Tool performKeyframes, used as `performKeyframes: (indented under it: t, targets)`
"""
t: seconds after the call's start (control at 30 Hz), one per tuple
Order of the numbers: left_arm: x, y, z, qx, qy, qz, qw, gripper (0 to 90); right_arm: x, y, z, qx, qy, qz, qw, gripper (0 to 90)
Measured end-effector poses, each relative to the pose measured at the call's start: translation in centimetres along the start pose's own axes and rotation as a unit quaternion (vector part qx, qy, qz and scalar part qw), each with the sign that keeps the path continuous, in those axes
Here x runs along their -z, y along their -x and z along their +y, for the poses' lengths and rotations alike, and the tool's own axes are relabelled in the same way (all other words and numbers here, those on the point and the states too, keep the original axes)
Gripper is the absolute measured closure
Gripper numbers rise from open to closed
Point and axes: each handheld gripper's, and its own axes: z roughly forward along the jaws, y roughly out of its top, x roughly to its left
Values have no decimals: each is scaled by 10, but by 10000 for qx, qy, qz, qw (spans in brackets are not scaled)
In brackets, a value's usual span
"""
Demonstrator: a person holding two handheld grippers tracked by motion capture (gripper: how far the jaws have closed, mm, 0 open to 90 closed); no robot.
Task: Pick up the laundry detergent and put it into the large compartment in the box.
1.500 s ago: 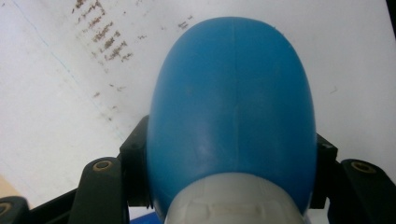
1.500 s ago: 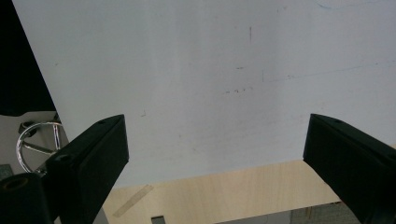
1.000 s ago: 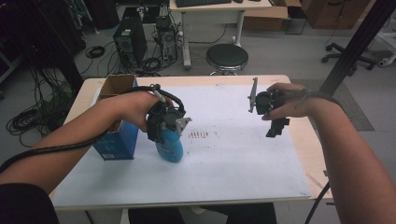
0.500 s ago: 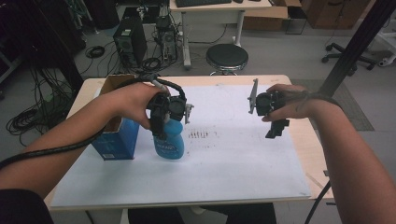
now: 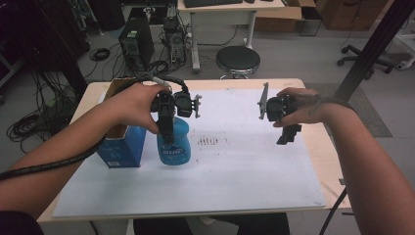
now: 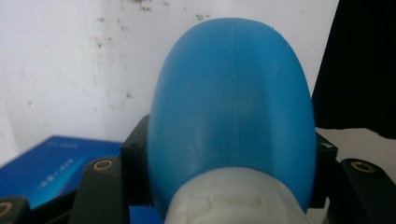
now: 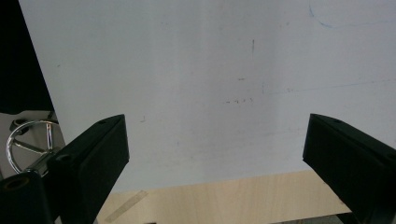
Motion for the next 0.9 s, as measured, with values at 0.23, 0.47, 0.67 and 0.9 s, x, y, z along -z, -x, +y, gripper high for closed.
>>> performKeyframes:
  t: [0.23, 0.47, 0.67, 0.9]
  targets:
    - [16, 1, -5, 688, -143, 26, 9975, 381, 1, 0, 2, 80, 14, -19, 10000, 69]
    - [28, -5, -15, 1587, -270, 65, 9869, 382, -1, 1, 6, 139, 17, -16, 9999, 68]
    - [42, -14, -29, 2150, -173, -46, 9765, 381, 0, 1, 7, 183, 6, -32, 9998, 68]
    - [59, -22, -41, 2851, -136, -166, 9582, 381, 5, 2, 4, 140, 23, -94, 9999, 69]
